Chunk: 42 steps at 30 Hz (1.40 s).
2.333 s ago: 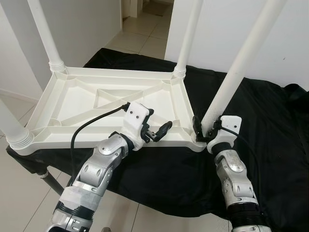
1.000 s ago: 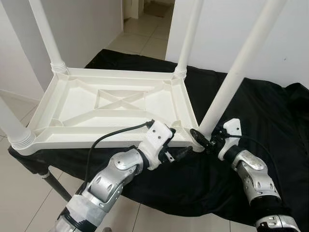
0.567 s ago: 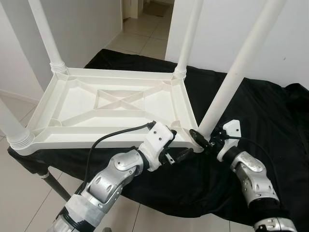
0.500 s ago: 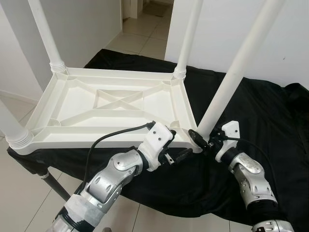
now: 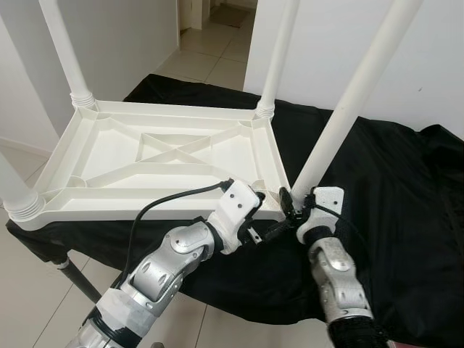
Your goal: Building children table
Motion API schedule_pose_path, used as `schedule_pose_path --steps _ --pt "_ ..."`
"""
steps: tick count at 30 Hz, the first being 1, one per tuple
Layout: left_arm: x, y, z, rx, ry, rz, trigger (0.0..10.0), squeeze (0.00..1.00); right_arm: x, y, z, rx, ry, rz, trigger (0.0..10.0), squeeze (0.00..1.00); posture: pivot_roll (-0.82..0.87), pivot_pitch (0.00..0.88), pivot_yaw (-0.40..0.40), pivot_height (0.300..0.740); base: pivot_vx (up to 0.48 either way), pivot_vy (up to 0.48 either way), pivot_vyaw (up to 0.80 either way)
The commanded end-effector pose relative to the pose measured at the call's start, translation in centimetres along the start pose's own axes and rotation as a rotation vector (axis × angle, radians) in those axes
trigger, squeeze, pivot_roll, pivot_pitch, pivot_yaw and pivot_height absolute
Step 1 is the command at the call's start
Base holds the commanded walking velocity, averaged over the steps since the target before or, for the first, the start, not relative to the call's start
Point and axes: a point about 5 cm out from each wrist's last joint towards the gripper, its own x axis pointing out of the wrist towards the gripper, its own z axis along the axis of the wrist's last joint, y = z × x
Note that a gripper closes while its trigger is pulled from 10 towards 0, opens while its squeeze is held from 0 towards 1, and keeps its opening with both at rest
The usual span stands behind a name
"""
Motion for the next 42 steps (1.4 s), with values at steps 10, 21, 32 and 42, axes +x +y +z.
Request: schedule_pose_path --steps 10,21,32,42 --pt "0.0 -0.4 0.1 0.045 0.007 -0.152 10.0 0.00 -0.9 0.1 -1.4 -0.019 0.089 0.015 10.0 1.00 0.01 0.000 -0.100 0.740 0.000 0.000 0.00" --pt "-0.8 0.1 -0.1 0.049 0.020 -0.125 10.0 0.00 -0.2 -1.9 0.9 -0.077 0.003 0.180 10.0 0.00 0.00 0.000 -0.101 0.740 0.000 0.000 0.00" --pt "-0.9 -0.3 -0.4 0.061 0.038 -0.154 10.0 0.00 1.2 -2.9 2.8 -0.117 -0.027 0.358 10.0 0.00 0.01 0.000 -0.108 0.740 0.000 0.000 0.00" --pt "-0.7 -0.5 -0.4 0.070 0.039 -0.166 10.0 0.00 2.4 -2.6 2.8 -0.119 0.016 0.570 7.3 0.00 0.01 0.000 -0.103 0.740 0.000 0.000 0.00"
